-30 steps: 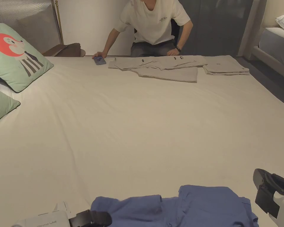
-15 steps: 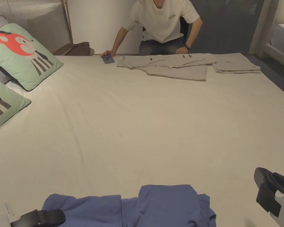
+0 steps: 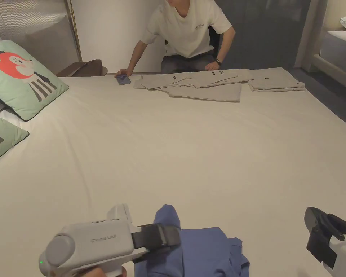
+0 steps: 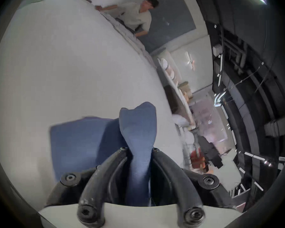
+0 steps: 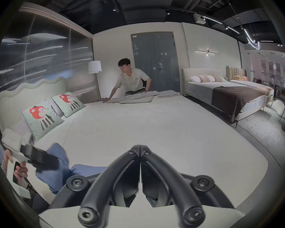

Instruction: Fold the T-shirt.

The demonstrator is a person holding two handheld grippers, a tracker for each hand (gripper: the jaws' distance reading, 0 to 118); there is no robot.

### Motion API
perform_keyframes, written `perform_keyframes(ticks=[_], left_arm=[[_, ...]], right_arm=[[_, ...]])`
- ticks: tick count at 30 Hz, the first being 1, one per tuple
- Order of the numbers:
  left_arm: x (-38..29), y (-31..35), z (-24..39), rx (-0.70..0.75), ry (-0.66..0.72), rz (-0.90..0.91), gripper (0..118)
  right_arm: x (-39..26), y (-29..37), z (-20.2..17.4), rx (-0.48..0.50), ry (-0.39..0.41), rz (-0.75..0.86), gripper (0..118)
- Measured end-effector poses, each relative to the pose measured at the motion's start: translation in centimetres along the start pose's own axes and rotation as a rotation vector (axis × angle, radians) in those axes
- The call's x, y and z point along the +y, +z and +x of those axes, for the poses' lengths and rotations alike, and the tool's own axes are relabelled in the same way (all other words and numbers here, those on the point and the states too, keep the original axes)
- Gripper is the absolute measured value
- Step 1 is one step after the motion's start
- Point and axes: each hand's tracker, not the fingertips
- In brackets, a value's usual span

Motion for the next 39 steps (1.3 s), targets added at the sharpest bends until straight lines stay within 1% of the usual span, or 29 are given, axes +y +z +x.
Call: perform_keyframes(ticks=[2,4,7,8,10,11,12,13,14,16,17,18,19,20,21,22,23,25,26,28,30,31,32,35,39], left_arm=[[-1.0,-3.6,1.0,0.057,-0.029,-0.051,7],[-1.9,-6.8,1.8,0.134,-0.093,-0.084,7],[-3.3,-10.6,2.8,0.210,-0.109,-0.087,7],[-3.4,-11.4,2.8,0.206,-0.122,-0.090,12],[-3.7,-12.8,2.9,0.186,-0.120,-0.112,50],[-3.7,-12.8,3.2,0.134,-0.114,-0.122,67],[-3.5,-12.6,3.5,0.088,-0.117,-0.118,86],[-4.3,-11.6,5.0,0.038,-0.115,-0.117,96],[-3.9,-11.0,5.2,-0.002,-0.112,-0.104,100],[-3.1,-9.3,5.3,-0.046,-0.108,-0.010,99],[-3.2,-8.3,5.4,-0.023,-0.123,0.041,99],[-3.0,-7.4,5.4,0.026,-0.152,0.108,91],[-3.3,-6.9,5.4,0.088,-0.196,0.173,74],[-3.7,-6.7,5.5,0.154,-0.265,0.218,47],[-5.0,-6.5,6.7,0.244,-0.357,0.251,6],[-6.0,-7.0,6.7,0.352,-0.445,0.255,1],[-6.7,-7.4,6.6,0.410,-0.485,0.251,1],[-8.6,-8.3,5.8,0.348,-0.531,0.186,1],[-9.4,-8.8,5.7,0.330,-0.509,0.155,1],[-11.1,-10.1,5.6,0.322,-0.514,0.096,1],[-12.8,-11.6,5.8,0.328,-0.559,0.045,1],[-13.7,-12.3,6.1,0.350,-0.582,0.051,1],[-14.3,-12.8,6.3,0.337,-0.601,0.041,1],[-15.1,-14.4,7.5,0.253,-0.579,-0.001,1],[-15.1,-16.2,8.3,0.233,-0.573,-0.035,1]], right_arm=[[-0.2,0.5,0.8,-0.012,-0.006,0.001,0],[-0.3,1.1,1.5,-0.025,-0.009,0.003,0],[-0.3,1.7,2.5,-0.047,-0.021,0.010,0],[-0.4,1.8,2.8,-0.050,-0.029,0.011,0],[-0.5,2.1,3.1,-0.060,-0.037,0.015,0],[-0.6,2.1,3.2,-0.061,-0.039,0.014,0],[-0.6,2.1,3.3,-0.064,-0.041,0.013,0],[-0.7,2.2,3.3,-0.064,-0.043,0.012,0],[-0.8,2.2,3.4,-0.065,-0.044,0.011,0],[-0.8,2.3,3.5,-0.065,-0.048,0.013,0],[-0.8,2.3,3.5,-0.065,-0.050,0.014,0],[-0.8,2.3,3.6,-0.064,-0.052,0.014,0],[-0.8,2.2,3.6,-0.062,-0.055,0.015,0],[-0.8,2.2,3.6,-0.061,-0.056,0.016,0],[-0.8,2.1,3.6,-0.058,-0.057,0.016,0],[-0.8,2.0,3.5,-0.055,-0.058,0.016,0],[-0.8,1.9,3.5,-0.053,-0.058,0.015,0],[-0.8,1.9,3.4,-0.046,-0.057,0.014,0],[-0.9,1.8,3.4,-0.044,-0.058,0.015,0],[-0.9,1.9,3.4,-0.039,-0.057,0.013,0],[-0.9,2.0,3.4,-0.040,-0.054,0.012,0],[-0.9,2.1,3.4,-0.040,-0.054,0.011,0],[-1.0,2.1,3.4,-0.042,-0.053,0.010,0],[-1.2,2.2,3.7,-0.049,-0.050,0.003,0],[-1.3,2.3,3.8,-0.055,-0.051,-0.004,0]])
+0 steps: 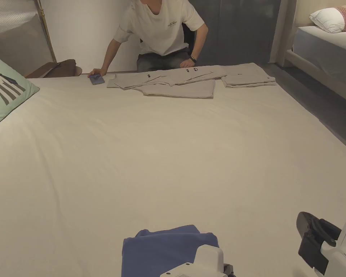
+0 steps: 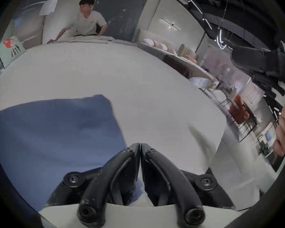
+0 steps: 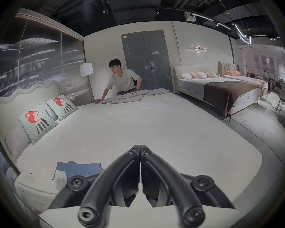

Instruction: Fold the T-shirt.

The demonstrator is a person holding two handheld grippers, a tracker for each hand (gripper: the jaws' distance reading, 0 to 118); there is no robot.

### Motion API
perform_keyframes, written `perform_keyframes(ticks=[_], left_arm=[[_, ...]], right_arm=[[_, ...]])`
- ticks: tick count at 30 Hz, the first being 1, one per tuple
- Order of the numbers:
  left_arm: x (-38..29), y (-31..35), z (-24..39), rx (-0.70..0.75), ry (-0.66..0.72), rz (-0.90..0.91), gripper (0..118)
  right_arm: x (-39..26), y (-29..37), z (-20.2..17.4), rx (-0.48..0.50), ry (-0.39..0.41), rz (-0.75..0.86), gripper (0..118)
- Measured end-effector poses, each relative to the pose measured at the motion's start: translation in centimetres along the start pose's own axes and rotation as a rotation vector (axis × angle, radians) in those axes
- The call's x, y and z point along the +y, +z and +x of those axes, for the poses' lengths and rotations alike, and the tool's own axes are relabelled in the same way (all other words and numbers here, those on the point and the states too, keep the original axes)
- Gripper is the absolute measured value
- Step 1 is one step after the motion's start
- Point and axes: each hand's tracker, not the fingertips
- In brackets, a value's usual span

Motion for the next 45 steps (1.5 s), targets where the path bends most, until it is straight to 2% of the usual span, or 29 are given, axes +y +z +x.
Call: perform_keyframes(ticks=[4,8,10,17,20,22,25,26,30,31,34,36,37,38,39,42,45], left_arm=[[1.2,2.6,-1.0,-0.091,0.080,0.071,1],[2.3,7.4,-4.8,-0.080,0.164,0.185,1],[2.6,10.4,-7.6,-0.061,0.263,0.256,1],[-0.1,17.0,-15.6,0.115,0.433,0.331,1],[-2.1,18.2,-17.7,0.113,0.525,0.327,1],[-3.2,18.6,-18.7,0.112,0.554,0.320,1],[-4.2,18.5,-20.1,0.065,0.619,0.304,4],[-4.2,18.4,-20.4,0.025,0.638,0.288,11],[-3.6,15.2,-22.7,-0.184,0.695,0.173,107],[-3.2,14.1,-23.2,-0.249,0.721,0.155,110],[-2.7,10.6,-25.8,-0.387,0.799,0.075,110],[-2.3,8.6,-26.2,-0.413,0.837,0.018,109],[-2.3,7.9,-26.3,-0.440,0.843,0.005,104],[-1.5,8.1,-24.5,-0.460,0.833,0.021,94],[-1.1,7.7,-24.1,-0.445,0.833,0.007,79],[-1.1,8.1,-21.7,-0.294,0.742,-0.027,39],[-1.8,9.2,-22.8,-0.390,0.856,-0.002,29]], right_arm=[[0.2,0.1,-0.4,0.009,0.003,-0.001,0],[0.2,-1.1,-1.9,0.053,0.015,-0.017,0],[-0.3,-2.1,-3.5,0.103,0.041,-0.049,0],[-4.7,-7.1,-9.2,0.246,0.135,-0.287,0],[-6.7,-9.1,-10.9,0.259,0.171,-0.426,0],[-8.0,-10.3,-11.2,0.223,0.190,-0.515,0],[-8.8,-11.5,-10.3,0.230,0.177,-0.517,0],[-8.4,-11.7,-10.3,0.234,0.173,-0.525,0],[-7.7,-12.5,-9.9,0.245,0.169,-0.572,0],[-7.5,-12.8,-10.2,0.246,0.172,-0.576,0],[-7.4,-13.1,-10.1,0.249,0.177,-0.583,0],[-7.5,-12.4,-9.6,0.249,0.157,-0.584,0],[-7.5,-12.4,-9.5,0.251,0.148,-0.585,0],[-7.5,-12.4,-9.4,0.251,0.137,-0.586,0],[-7.9,-12.6,-8.8,0.248,0.124,-0.585,0],[-7.8,-12.6,-8.7,0.246,0.119,-0.585,0],[-6.9,-11.9,-9.4,0.268,0.087,-0.570,0]])
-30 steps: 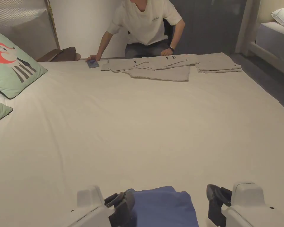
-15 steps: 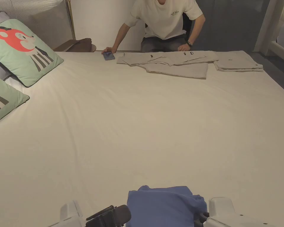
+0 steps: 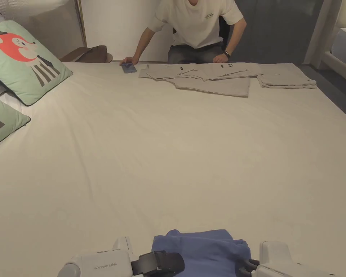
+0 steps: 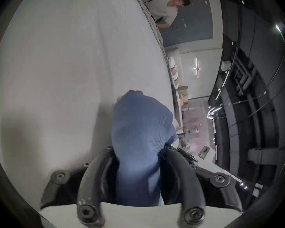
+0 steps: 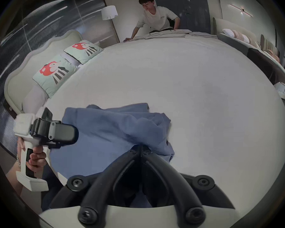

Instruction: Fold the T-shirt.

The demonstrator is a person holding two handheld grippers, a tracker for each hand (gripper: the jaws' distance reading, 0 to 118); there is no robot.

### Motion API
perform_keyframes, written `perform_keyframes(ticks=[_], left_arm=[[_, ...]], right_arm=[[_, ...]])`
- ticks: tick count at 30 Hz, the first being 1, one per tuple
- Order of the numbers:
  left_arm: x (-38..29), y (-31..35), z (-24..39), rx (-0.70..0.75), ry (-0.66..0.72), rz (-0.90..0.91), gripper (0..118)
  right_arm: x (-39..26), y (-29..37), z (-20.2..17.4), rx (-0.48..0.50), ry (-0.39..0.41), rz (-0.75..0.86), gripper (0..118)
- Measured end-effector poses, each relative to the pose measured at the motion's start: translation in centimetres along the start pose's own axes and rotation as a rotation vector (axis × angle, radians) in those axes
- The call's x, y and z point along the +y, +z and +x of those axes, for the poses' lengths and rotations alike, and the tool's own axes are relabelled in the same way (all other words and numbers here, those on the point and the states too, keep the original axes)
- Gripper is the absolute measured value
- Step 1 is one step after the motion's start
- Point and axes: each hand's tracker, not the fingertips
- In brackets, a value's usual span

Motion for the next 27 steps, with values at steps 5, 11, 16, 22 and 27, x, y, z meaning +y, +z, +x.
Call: perform_keyframes(ticks=[5,11,16,22,27], left_arm=[[1.3,6.3,0.3,0.016,-0.032,0.076,27],[6.3,19.4,-5.2,0.112,-0.023,0.286,27],[9.9,29.8,-8.5,0.223,0.007,0.426,27],[11.7,35.2,-10.0,0.310,0.082,0.526,27],[11.4,35.0,-10.0,0.464,0.094,0.580,69]], right_arm=[[1.8,-0.2,-2.8,0.041,0.036,0.046,0],[4.5,-2.1,-8.1,0.092,0.096,0.067,0],[6.0,-4.0,-12.0,0.131,0.148,0.060,0],[6.8,-4.8,-14.0,0.146,0.164,0.057,0],[7.0,-4.4,-14.3,0.141,0.182,0.058,0]])
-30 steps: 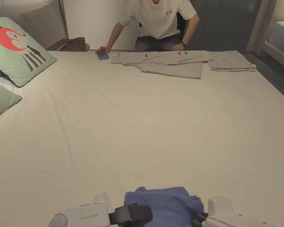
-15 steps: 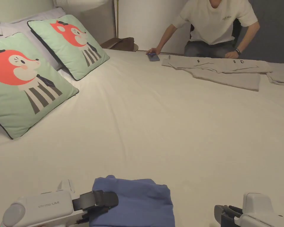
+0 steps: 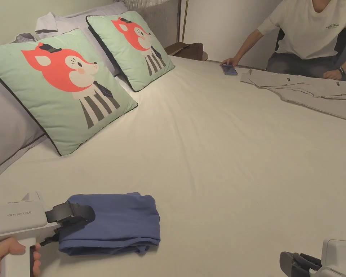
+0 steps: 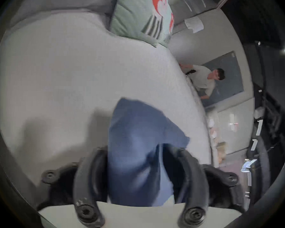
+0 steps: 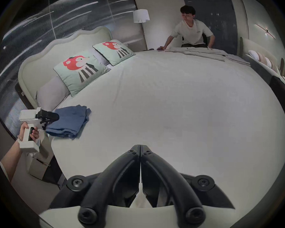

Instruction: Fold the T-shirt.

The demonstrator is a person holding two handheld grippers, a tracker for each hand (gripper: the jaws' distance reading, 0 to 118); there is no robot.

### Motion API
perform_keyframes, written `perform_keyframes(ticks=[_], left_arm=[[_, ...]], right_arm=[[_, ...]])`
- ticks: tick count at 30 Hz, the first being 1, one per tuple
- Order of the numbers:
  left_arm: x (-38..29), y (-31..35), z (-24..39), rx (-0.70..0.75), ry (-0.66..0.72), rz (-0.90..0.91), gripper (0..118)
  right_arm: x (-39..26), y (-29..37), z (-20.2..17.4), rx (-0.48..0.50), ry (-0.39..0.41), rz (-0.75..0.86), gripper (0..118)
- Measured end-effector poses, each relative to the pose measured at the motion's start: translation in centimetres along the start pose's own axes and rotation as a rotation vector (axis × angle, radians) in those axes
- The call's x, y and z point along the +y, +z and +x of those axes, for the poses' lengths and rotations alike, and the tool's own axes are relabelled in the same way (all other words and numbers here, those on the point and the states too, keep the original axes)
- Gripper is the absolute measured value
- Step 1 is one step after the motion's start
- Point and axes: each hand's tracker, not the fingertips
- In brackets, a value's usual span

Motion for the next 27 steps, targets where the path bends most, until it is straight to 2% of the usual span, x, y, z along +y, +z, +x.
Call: perform_keyframes(ticks=[2,3,5,6,8,9,10,13,15,17,18,22,27], left_arm=[[-1.8,1.0,2.2,0.146,-0.094,0.083,100],[-2.6,1.5,3.1,0.205,-0.176,0.144,107],[-4.1,2.7,4.8,0.267,-0.283,0.239,107],[-3.4,2.7,3.7,0.295,-0.321,0.262,107],[-4.8,3.6,5.3,0.295,-0.363,0.280,104],[-5.6,4.1,6.1,0.284,-0.377,0.297,95],[-6.2,5.2,7.0,0.268,-0.400,0.307,79],[-9.3,5.7,10.0,0.255,-0.420,0.349,60],[-10.4,4.3,10.6,0.213,-0.445,0.313,20],[-12.4,3.1,12.4,0.176,-0.468,0.251,13],[-13.8,2.5,13.7,0.158,-0.499,0.212,3],[-18.8,-1.0,18.4,0.112,-0.610,0.153,0],[-22.9,-3.4,25.9,0.024,-0.731,0.227,0]], right_arm=[[0.2,0.3,0.2,-0.007,0.002,0.002,0],[0.2,0.7,0.2,-0.011,0.003,0.007,0],[0.4,1.0,0.6,-0.017,0.003,0.016,0],[0.4,1.2,0.8,-0.025,0.002,0.024,0],[0.3,1.7,1.2,-0.031,-0.004,0.037,0],[0.3,1.9,1.5,-0.031,-0.011,0.045,0],[0.3,2.2,1.7,-0.033,-0.020,0.056,0],[-0.1,3.1,2.2,-0.043,-0.023,0.079,0],[-0.2,4.1,2.1,-0.045,-0.026,0.091,0],[-0.4,4.9,2.5,-0.053,-0.032,0.110,0],[-0.5,5.3,2.8,-0.061,-0.034,0.122,0],[-1.3,7.0,4.9,-0.093,-0.061,0.176,0],[-1.1,10.8,6.5,-0.206,-0.052,0.287,0]])
